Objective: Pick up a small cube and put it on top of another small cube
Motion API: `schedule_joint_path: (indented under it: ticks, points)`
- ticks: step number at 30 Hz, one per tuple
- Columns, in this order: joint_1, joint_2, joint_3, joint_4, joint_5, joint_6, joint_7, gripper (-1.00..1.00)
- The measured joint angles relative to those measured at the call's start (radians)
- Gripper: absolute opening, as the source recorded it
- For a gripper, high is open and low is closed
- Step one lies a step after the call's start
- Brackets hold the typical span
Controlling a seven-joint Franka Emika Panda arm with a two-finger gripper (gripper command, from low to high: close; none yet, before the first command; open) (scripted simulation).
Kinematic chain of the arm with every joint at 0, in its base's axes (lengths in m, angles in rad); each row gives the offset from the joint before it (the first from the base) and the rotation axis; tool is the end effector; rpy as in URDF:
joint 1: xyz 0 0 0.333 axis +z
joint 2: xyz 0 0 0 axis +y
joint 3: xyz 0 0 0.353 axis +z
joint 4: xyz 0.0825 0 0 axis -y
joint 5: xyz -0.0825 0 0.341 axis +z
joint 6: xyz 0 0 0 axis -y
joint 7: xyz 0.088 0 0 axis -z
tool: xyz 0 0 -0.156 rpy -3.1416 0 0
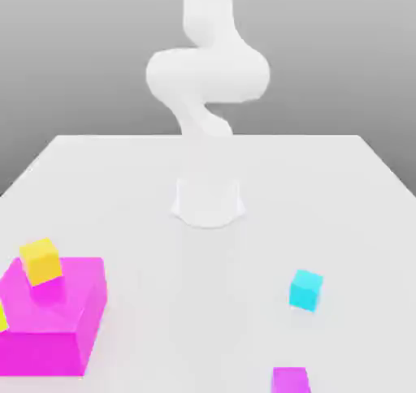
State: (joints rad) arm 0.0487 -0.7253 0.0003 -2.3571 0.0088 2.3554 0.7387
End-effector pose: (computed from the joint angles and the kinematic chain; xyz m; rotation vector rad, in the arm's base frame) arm 0.3418 0.0172 0.6548 -2.5420 0.9187 -0.9403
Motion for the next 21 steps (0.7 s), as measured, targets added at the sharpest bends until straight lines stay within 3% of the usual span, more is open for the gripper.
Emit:
schedule_joint_path:
  ticks: [15,21]
  points:
    - [0.31,0.558,0.065,-0.394,0.042,0.399,-0.429,0.0]
    - [0.375,0.784,0.093,-0.499,-0.037,0.567,-0.492,0.0]
